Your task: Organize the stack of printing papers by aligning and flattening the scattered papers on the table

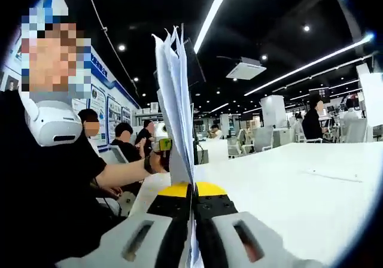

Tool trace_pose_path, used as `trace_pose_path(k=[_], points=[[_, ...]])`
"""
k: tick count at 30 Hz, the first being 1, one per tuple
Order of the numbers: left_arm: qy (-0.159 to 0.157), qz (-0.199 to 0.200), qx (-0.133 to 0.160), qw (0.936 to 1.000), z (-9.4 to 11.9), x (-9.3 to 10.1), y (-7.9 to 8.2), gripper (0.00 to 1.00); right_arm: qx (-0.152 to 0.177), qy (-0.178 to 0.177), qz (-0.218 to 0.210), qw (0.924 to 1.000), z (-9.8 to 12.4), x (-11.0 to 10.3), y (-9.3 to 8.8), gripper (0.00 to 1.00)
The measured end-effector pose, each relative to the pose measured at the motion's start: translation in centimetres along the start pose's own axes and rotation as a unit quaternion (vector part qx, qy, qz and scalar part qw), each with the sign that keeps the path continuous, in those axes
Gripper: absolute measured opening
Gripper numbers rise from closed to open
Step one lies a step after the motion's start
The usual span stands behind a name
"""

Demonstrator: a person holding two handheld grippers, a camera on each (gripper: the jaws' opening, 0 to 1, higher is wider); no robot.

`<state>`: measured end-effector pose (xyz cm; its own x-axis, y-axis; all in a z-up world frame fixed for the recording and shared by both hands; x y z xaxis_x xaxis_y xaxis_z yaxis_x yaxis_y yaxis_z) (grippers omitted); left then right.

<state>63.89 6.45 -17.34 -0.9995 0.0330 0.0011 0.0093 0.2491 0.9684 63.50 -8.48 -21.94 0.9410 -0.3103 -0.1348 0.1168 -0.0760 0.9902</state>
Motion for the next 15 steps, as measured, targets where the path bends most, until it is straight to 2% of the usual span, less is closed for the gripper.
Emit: trace_pose_path(k=[3,6,9,12,15], points=[[0.005,0.001,0.0,1.0,0.1,-0.3,0.0,0.06,0.002,-0.003,-0.008,1.0,0.0,0.1,0.0,0.0],[0.026,0.0,-0.038,0.9989,0.6,-1.0,-1.5,0.09,0.003,-0.009,-0.018,0.9998,-0.1,0.4,0.1,0.0],[0.047,0.009,-0.088,0.995,1.2,-1.8,-4.0,0.1,0.003,-0.014,-0.025,0.9996,-0.2,0.6,0.1,0.0],[0.042,0.019,-0.069,0.9965,1.1,-1.5,-4.2,0.06,0.004,-0.014,-0.026,0.9995,-0.3,0.6,0.1,0.0],[0.064,0.032,-0.06,0.9956,1.2,-2.0,-4.1,0.06,0.002,-0.025,-0.038,0.999,-0.3,1.1,0.1,0.0]])
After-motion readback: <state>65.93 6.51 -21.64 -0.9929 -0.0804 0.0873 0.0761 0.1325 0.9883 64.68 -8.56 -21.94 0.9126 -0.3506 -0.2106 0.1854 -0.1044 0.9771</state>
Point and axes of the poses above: the point that each gripper's makers call its tool centre point, and the gripper's own axes: z roughly backward along the fingers, x roughly to its right, y roughly out of its top, the point moved 1 cm from there along z, roughly backward along the fingers, and after that the axes turned 7 degrees about -y, right-handed, at the moved point
